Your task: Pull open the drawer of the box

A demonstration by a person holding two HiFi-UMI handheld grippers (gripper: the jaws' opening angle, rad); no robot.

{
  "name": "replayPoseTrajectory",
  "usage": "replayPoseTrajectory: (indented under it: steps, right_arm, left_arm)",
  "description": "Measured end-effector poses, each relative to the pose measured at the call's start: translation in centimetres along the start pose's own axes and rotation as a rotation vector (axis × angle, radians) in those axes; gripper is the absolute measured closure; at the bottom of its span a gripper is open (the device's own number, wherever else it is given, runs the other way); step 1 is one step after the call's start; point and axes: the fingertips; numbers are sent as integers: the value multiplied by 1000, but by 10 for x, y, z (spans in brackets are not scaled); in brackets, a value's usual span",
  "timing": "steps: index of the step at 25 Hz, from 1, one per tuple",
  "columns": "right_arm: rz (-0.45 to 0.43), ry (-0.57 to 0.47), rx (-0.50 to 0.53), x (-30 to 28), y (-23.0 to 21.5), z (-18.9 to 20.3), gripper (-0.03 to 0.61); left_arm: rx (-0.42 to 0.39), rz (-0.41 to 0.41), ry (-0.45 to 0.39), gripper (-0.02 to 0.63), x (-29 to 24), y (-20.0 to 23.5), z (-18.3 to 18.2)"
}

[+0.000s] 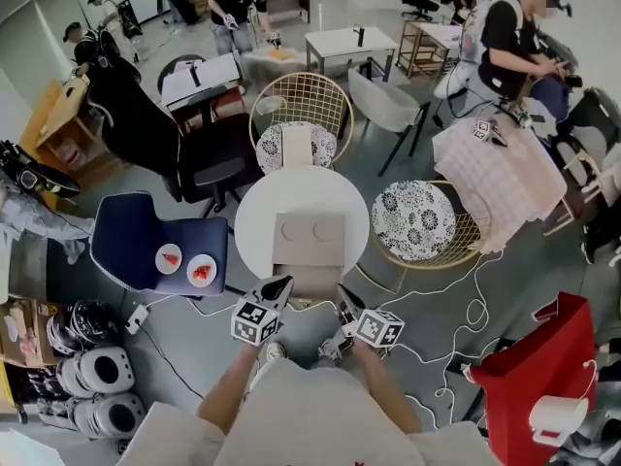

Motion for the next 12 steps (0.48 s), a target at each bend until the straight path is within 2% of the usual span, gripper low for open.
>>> replayPoseTrajectory:
  steps: [4,7,9,12]
  right_arm:
    - [86,26,354,11,19,-1,561]
    - [145,24,634,20,42,7,562]
    - [165,0,717,23,56,12,562]
    - [189,-20,735,30,71,29,563]
  left_arm:
    - [9,14,-5,603,9,-21,4]
    - [-21,31,-21,602,21,-35,2]
    - [-31,36,-45,602,31,-40,-3]
    - [-31,46,-67,603,51,-42,-3]
Point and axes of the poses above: the fingertips, and each gripper's own axes: x backward along the fingers, y to its left, z out of its underside, and after that the axes turned 6 degrees about -x, right-handed
